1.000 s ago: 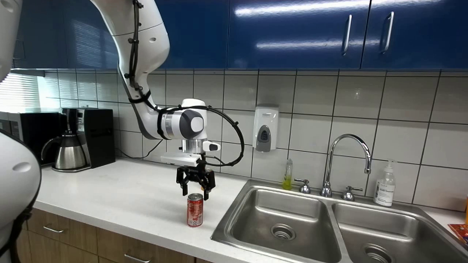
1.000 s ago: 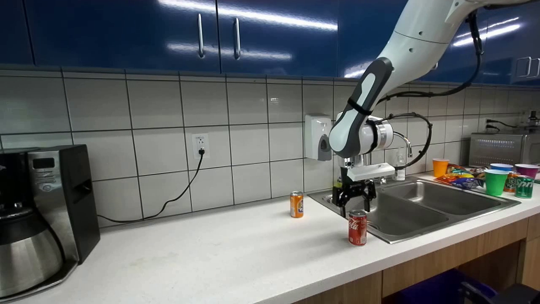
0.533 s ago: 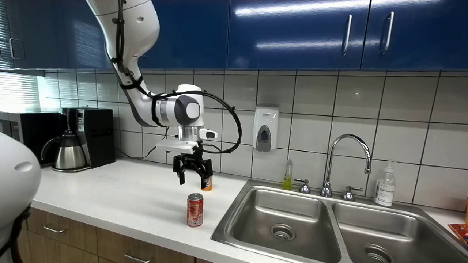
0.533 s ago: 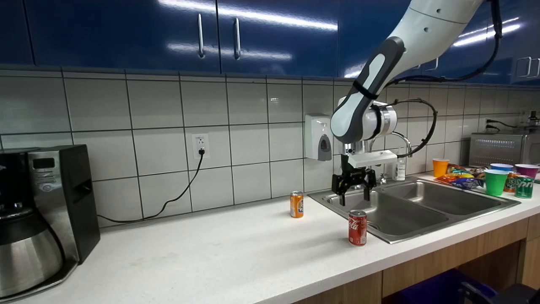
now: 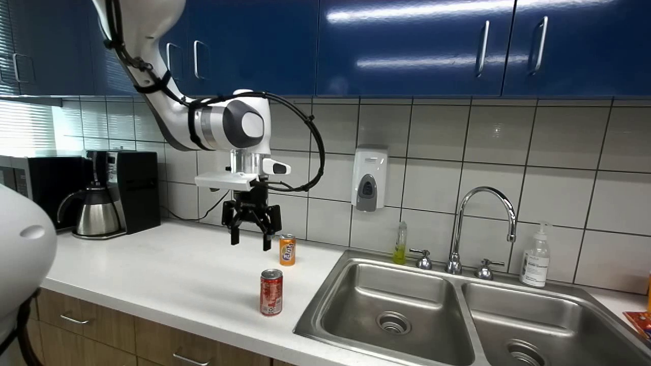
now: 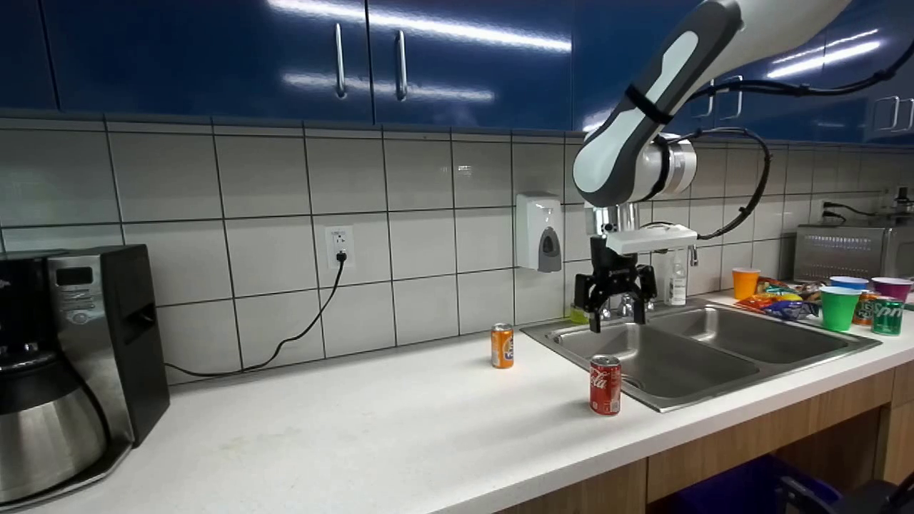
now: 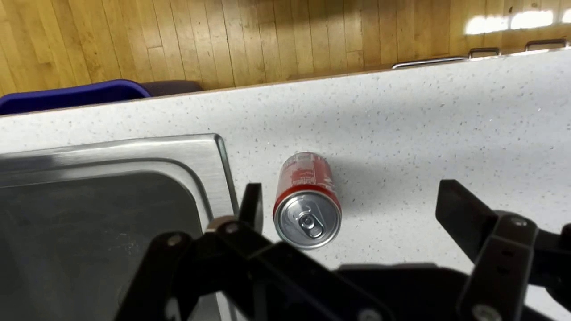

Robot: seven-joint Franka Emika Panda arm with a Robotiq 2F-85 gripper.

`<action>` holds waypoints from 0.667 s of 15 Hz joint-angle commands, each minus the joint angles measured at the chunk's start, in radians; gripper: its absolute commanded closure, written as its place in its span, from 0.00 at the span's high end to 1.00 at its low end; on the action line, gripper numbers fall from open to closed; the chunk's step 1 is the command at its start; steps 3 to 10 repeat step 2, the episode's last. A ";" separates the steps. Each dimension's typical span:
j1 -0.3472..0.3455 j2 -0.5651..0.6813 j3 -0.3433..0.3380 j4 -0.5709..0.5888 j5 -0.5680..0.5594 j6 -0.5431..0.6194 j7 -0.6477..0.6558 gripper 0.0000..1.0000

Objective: Put the red can on the counter to the left

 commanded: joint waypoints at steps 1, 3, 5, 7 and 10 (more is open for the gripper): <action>-0.015 -0.020 0.017 -0.007 0.004 -0.013 -0.003 1.00; -0.016 -0.033 0.017 -0.014 0.004 -0.016 -0.003 1.00; -0.016 -0.033 0.017 -0.014 0.004 -0.016 -0.003 1.00; -0.016 -0.033 0.017 -0.014 0.004 -0.016 -0.003 1.00; -0.016 -0.033 0.017 -0.014 0.004 -0.016 -0.003 1.00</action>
